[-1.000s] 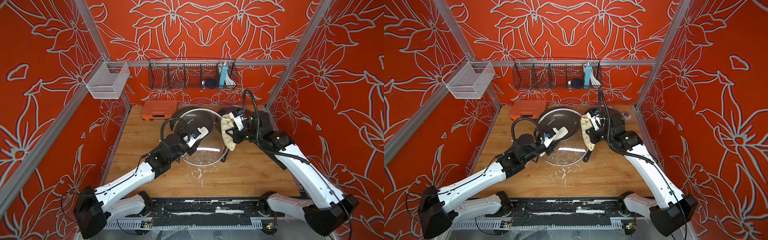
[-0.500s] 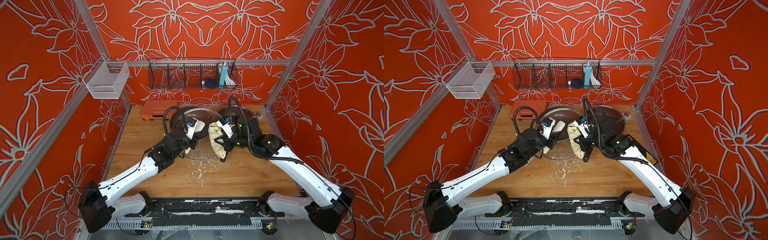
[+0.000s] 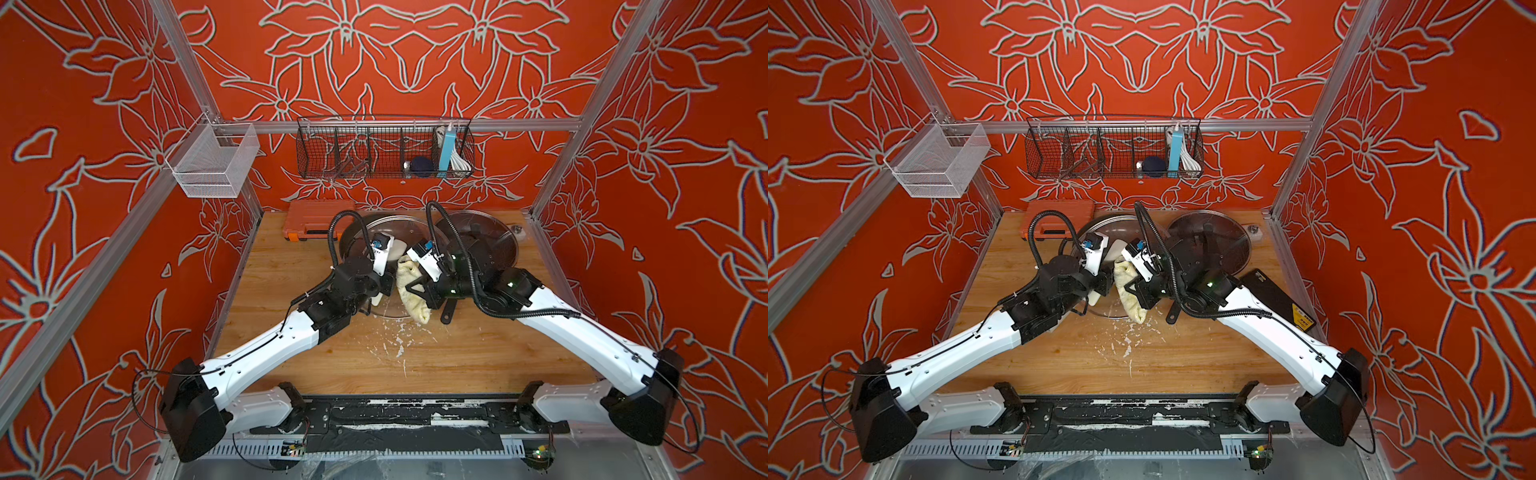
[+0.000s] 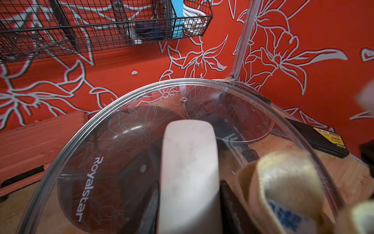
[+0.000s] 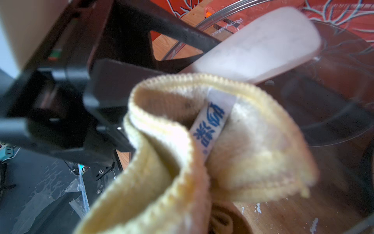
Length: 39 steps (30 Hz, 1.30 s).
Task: Wipe the pot lid with a cloth
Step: Wipe the pot lid.
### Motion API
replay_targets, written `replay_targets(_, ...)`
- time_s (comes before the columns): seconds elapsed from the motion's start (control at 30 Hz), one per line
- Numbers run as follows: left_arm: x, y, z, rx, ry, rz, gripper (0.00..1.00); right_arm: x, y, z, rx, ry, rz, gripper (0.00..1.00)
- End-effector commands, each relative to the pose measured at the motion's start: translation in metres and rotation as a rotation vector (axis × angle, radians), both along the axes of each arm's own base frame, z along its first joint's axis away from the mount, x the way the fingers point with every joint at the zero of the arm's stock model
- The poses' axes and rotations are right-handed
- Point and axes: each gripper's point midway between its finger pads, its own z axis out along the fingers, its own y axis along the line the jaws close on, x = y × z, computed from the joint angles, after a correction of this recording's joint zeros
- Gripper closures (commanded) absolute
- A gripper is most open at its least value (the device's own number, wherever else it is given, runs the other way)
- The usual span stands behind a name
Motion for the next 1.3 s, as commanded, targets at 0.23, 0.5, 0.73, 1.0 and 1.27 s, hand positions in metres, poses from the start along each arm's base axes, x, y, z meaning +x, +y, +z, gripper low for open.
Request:
replay_targets(0.23,-0.037,0.000,0.139,-0.222,-0.448,-0.135,1.00,0.050,-0.073,0.010,0.008,-0.010,-0.268,1.00)
replay_targets(0.5,-0.062,-0.018,0.133,-0.064,-0.591,-0.312,1.00,0.081,-0.092,0.022,0.012,-0.044,-0.337,1.00)
replay_targets(0.73,-0.083,-0.035,0.118,0.102,-0.735,-0.466,1.00,0.092,-0.062,0.034,0.064,-0.025,-0.219,1.00)
replay_targets(1.0,-0.096,-0.045,0.107,0.193,-0.811,-0.563,1.00,0.087,-0.002,0.034,0.019,-0.034,-0.032,1.00)
replay_targets(1.27,-0.105,-0.047,0.096,0.273,-0.874,-0.612,1.00,0.064,0.059,0.034,0.029,-0.011,0.143,1.00)
